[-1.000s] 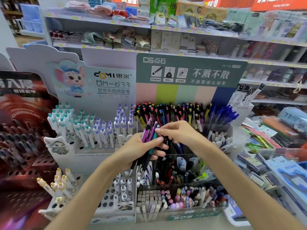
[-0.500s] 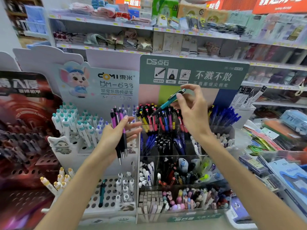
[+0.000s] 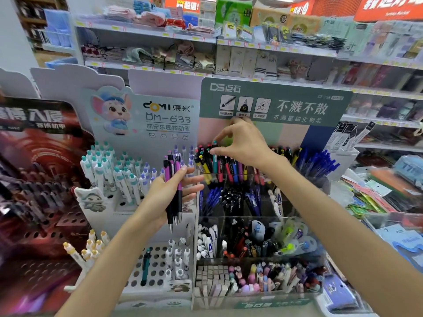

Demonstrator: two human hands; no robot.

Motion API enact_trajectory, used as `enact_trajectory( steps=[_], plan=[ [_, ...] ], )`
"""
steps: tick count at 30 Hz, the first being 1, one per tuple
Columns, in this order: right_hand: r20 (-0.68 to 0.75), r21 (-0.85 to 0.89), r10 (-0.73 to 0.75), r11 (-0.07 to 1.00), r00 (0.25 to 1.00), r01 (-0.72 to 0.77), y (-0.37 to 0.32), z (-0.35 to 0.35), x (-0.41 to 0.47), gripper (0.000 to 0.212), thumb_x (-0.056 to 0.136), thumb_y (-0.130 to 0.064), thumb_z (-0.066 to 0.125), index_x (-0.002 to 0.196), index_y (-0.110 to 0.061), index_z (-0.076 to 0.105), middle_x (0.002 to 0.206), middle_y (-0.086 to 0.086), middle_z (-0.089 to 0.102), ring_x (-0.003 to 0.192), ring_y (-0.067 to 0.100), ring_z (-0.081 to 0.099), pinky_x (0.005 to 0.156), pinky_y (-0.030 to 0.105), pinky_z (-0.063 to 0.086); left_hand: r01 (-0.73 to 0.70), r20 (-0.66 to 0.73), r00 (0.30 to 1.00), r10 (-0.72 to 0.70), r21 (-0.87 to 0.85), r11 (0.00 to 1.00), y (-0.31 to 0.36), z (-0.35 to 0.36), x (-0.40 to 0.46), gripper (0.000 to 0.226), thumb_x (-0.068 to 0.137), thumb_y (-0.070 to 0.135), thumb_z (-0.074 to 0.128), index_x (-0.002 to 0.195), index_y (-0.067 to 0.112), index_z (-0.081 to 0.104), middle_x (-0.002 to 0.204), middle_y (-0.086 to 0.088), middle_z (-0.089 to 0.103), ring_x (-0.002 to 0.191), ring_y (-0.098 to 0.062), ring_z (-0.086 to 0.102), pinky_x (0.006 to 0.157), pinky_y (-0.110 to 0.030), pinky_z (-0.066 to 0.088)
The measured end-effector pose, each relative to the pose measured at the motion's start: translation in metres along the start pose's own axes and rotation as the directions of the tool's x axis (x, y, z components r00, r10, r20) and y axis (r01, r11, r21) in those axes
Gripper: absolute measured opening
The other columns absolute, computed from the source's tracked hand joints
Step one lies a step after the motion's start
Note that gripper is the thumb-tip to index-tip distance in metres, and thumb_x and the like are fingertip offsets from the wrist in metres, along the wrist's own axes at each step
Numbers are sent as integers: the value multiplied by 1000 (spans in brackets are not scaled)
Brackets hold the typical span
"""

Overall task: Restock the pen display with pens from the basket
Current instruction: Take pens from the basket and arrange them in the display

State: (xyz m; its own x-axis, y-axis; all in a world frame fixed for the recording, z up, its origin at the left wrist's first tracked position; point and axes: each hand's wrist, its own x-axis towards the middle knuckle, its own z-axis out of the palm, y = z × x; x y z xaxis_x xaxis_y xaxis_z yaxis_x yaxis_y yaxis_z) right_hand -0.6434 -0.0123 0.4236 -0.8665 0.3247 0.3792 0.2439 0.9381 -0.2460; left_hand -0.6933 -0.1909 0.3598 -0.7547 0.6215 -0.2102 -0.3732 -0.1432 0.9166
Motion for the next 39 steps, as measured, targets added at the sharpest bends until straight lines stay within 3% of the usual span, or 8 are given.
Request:
enact_trajectory(
  steps=[7, 14, 17, 22, 28, 32, 35, 39],
  plan=[
    [92, -67, -31, 997, 995, 38, -11, 12, 1, 32, 73, -43, 77, 99, -25, 75, 111, 4, 62, 122, 26, 42, 102, 34, 31, 25, 41, 999, -25, -10, 1000, 4, 1, -2, 22, 98, 24, 49, 103, 8, 65, 83, -6, 76, 65, -13, 72, 56, -20, 57],
    [81, -81, -83, 993, 993, 89, -6, 19, -8, 33, 75, -42, 75, 105, -29, 70, 96, 0, 51, 120, 28, 44, 100, 38, 35, 23, 108, 994, -30, 69, 997, 1, -2, -7, 22, 98, 25, 48, 101, 12, 65, 87, -5, 76, 68, -12, 72, 58, -20, 57],
    [-95, 145, -23, 989, 995, 36, -3, 15, -23, 28, 83, -41, 68, 107, -25, 68, 89, -8, 55, 94, 15, 51, 83, 31, 42, 16, 159, 986, -38, 136, 991, -1, 4, -7, 23, 97, 30, 50, 101, 15, 67, 87, -4, 76, 64, -10, 70, 58, -19, 56],
    [260, 526, 170, 801, 951, -287, 8, 1, -64, 26, 90, -43, 60, 91, -22, 76, 61, -23, 63, 60, -13, 54, 61, 7, 37, 25, 329, 938, -110, 253, 967, -12, 31, -7, 26, 94, 34, 51, 107, 17, 67, 76, 2, 72, 58, -6, 64, 53, -16, 50],
    [282, 655, 288, 639, 915, -403, 47, -17, -107, 11, 89, -29, 64, 92, -22, 72, 58, -21, 63, 54, -11, 54, 56, 4, 38, 31, 474, 861, -187, 318, 948, -31, 79, -7, 26, 97, 33, 48, 105, 17, 66, 83, 0, 74, 67, -9, 68, 59, -18, 53],
    [185, 758, 445, 503, 876, -415, 72, -33, -125, 15, 94, -23, 57, 98, -12, 67, 68, -13, 64, 54, -2, 53, 51, 11, 39, 37, 512, 835, -201, 314, 949, -38, 110, -9, 31, 97, 35, 45, 109, 16, 66, 99, -3, 75, 87, -13, 72, 65, -21, 57],
    [16, 874, 675, 349, 738, -338, 99, -56, -126, 15, 100, -19, 44, 100, -9, 55, 83, 2, 64, 57, 4, 61, 51, 15, 47, 57, 486, 851, -202, 296, 953, -40, 118, -7, 34, 100, 37, 40, 114, 16, 63, 105, -1, 74, 94, -14, 71, 67, -22, 57],
    [-376, 697, 637, 673, 673, -247, 132, -65, -119, 4, 102, -13, 38, 102, -12, 42, 83, 0, 60, 66, 7, 66, 59, 16, 52, 69, 420, 888, -187, 281, 957, -41, 118, -2, 34, 100, 40, 38, 110, 20, 64, 100, 2, 75, 89, -13, 72, 67, -22, 57]
  ],
)
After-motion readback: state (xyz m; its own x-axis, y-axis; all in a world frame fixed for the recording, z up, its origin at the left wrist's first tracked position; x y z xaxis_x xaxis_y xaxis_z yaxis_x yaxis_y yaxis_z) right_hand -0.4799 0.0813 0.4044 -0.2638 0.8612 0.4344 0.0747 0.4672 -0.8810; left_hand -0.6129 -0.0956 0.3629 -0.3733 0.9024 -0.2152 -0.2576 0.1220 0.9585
